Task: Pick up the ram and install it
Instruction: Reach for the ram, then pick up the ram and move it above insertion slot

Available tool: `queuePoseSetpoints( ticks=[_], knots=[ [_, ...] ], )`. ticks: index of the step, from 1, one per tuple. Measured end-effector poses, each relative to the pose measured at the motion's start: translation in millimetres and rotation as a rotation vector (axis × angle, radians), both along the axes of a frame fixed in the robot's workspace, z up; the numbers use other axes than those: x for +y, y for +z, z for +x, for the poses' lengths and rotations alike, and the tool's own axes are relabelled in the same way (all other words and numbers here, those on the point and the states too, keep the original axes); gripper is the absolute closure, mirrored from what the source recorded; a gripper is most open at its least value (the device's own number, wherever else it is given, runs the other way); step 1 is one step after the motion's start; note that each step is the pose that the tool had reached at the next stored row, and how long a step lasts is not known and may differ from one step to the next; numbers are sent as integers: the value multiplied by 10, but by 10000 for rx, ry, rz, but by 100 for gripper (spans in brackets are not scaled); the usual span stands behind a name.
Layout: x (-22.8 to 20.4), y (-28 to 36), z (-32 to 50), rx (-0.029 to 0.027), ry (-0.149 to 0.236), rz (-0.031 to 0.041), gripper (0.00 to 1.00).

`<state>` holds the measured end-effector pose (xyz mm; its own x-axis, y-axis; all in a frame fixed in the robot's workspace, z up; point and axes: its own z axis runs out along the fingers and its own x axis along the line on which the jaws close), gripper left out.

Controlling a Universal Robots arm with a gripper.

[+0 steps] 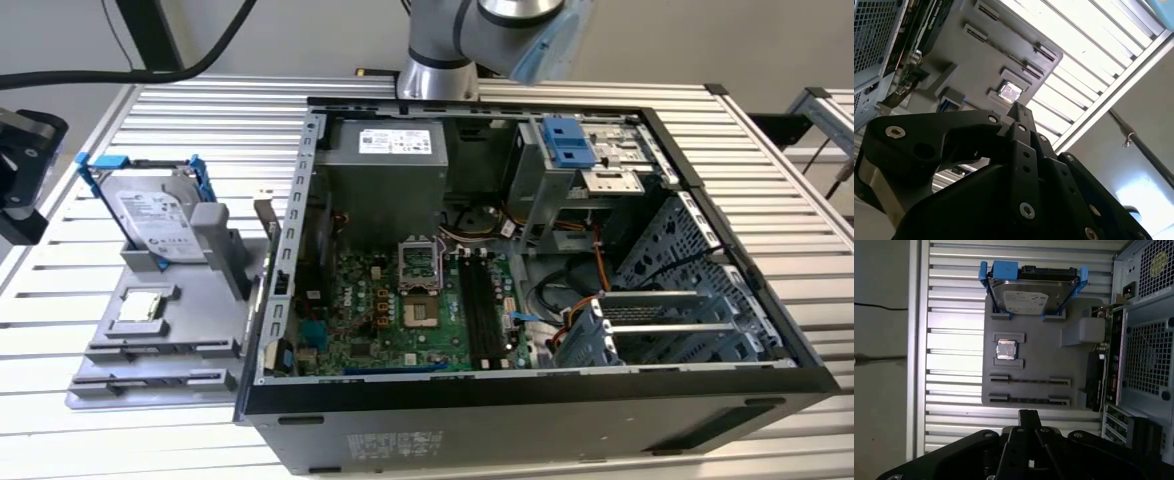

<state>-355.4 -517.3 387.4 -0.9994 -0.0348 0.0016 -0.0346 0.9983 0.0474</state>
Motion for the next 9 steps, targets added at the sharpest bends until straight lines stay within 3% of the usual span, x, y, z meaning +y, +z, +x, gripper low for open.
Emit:
queuePoseSetpoints(
  ticks=[9],
  knots=[
    [1, 0, 0, -1, 344, -9, 100]
  ],
)
